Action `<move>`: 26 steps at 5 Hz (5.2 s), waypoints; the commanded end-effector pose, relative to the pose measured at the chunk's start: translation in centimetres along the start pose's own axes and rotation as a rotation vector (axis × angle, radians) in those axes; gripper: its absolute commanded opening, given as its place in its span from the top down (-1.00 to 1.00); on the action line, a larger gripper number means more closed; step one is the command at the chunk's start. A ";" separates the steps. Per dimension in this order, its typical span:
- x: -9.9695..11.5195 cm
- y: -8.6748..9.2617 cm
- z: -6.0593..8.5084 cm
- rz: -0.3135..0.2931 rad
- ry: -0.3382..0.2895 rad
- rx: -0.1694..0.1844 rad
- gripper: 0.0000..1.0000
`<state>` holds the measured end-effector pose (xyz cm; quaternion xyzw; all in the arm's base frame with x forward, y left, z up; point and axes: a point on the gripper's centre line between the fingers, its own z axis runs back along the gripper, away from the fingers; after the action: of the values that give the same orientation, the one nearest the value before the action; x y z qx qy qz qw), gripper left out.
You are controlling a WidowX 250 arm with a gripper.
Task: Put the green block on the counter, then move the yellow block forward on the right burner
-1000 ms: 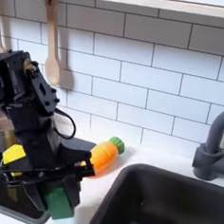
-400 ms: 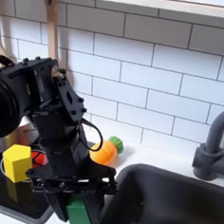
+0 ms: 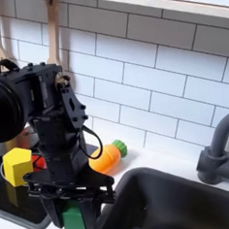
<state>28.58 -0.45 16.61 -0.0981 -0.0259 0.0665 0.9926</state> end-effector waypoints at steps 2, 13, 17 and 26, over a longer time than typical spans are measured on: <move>0.2 1.4 0.3 -0.048 -0.019 0.126 1.00; 0.4 2.5 -1.2 -0.031 -0.022 0.137 -1.00; 1.3 2.2 2.3 0.046 -0.062 0.065 -1.00; 8.8 6.9 2.9 0.659 -0.168 0.116 -1.00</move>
<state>36.16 8.04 18.24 -0.0375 -0.0684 0.3938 0.9159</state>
